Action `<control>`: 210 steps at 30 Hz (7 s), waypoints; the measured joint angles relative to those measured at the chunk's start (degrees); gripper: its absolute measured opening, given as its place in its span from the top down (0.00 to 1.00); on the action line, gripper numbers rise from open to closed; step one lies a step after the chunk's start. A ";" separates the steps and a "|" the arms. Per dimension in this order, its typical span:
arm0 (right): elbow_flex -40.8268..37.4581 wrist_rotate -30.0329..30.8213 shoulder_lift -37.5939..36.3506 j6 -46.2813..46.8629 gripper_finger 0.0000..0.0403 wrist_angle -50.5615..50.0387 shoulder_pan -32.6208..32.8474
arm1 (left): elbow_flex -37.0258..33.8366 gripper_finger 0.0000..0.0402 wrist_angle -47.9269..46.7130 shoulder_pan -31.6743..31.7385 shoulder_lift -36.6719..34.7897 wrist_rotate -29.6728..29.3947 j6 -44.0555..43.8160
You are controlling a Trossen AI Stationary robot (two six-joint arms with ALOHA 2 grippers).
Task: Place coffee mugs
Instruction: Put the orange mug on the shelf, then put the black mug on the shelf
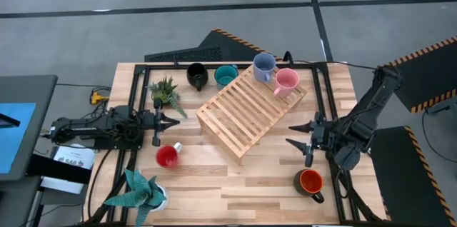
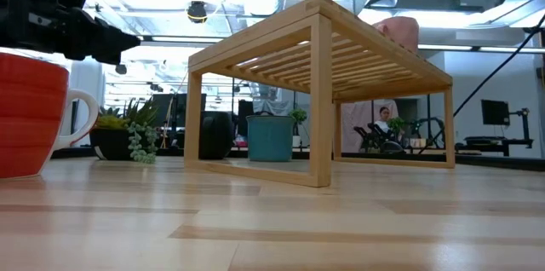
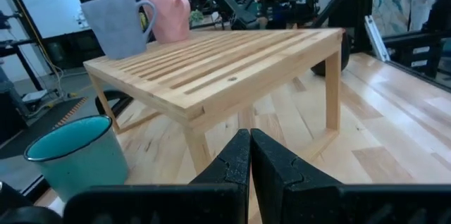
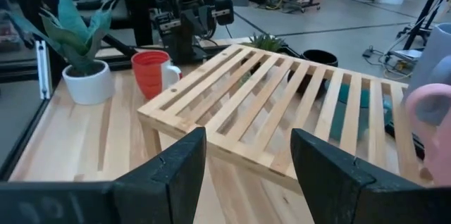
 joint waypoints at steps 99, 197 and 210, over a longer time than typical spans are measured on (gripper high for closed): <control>0.09 -1.75 0.66 -2.37 0.42 5.10 -4.38 | 120.84 1.00 -82.34 -7.82 97.97 -27.91 -6.41; 0.09 -6.88 1.51 -0.37 0.42 5.43 -7.52 | 132.32 0.72 -59.05 11.82 118.25 -12.49 11.01; 0.09 -6.88 1.51 -0.35 0.42 5.08 -7.52 | 134.55 0.72 -58.63 11.76 118.11 -13.31 10.93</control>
